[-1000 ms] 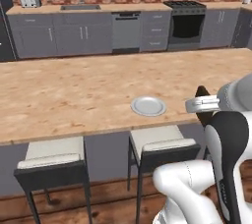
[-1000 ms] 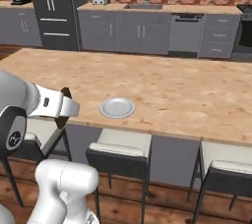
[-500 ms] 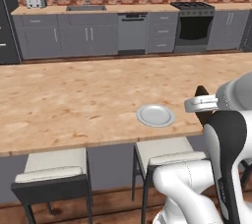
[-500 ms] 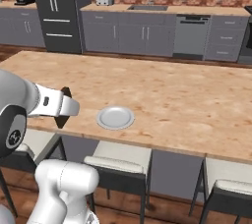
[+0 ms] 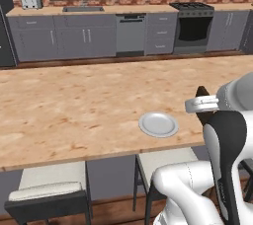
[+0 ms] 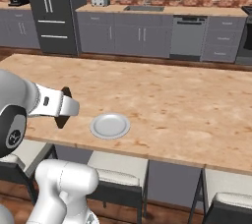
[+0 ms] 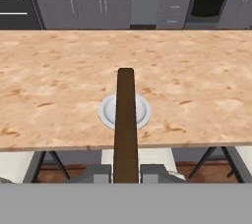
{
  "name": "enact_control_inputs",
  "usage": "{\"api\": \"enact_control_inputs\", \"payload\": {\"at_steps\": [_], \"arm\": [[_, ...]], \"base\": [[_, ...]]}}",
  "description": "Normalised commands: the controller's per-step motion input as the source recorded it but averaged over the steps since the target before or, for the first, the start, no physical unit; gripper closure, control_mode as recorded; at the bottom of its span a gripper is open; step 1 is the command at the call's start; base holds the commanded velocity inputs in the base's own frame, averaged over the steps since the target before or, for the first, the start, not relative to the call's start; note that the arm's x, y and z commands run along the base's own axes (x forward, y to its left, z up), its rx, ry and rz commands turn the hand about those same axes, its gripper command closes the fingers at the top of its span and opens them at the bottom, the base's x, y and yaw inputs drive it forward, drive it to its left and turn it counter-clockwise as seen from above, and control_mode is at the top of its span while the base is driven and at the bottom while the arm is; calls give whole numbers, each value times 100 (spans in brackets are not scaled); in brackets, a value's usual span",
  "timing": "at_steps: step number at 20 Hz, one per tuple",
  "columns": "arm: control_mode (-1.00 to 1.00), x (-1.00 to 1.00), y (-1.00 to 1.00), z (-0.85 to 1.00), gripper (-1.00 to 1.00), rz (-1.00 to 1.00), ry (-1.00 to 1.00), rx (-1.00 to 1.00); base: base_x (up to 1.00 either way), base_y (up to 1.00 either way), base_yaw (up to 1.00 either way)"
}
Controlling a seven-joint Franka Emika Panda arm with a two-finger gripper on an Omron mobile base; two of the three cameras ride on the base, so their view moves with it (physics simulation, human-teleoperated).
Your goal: Start the toaster. Once the lever pops up, take the bread to the plate on the dining counter.
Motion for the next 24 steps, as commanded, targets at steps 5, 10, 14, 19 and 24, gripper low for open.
{"api": "enact_control_inputs", "payload": {"at_steps": [5,10,14,19,24], "arm": [[100,0,0,0,100,0,0,0],[100,0,0,0,100,0,0,0],[100,0,0,0,100,0,0,0],[100,0,0,0,100,0,0,0],[-100,40,-20,-23,100,9,0,1]], "base": [[39,0,-9],[41,0,-13],[42,0,-18],[20,0,-6],[0,0,0]]}}
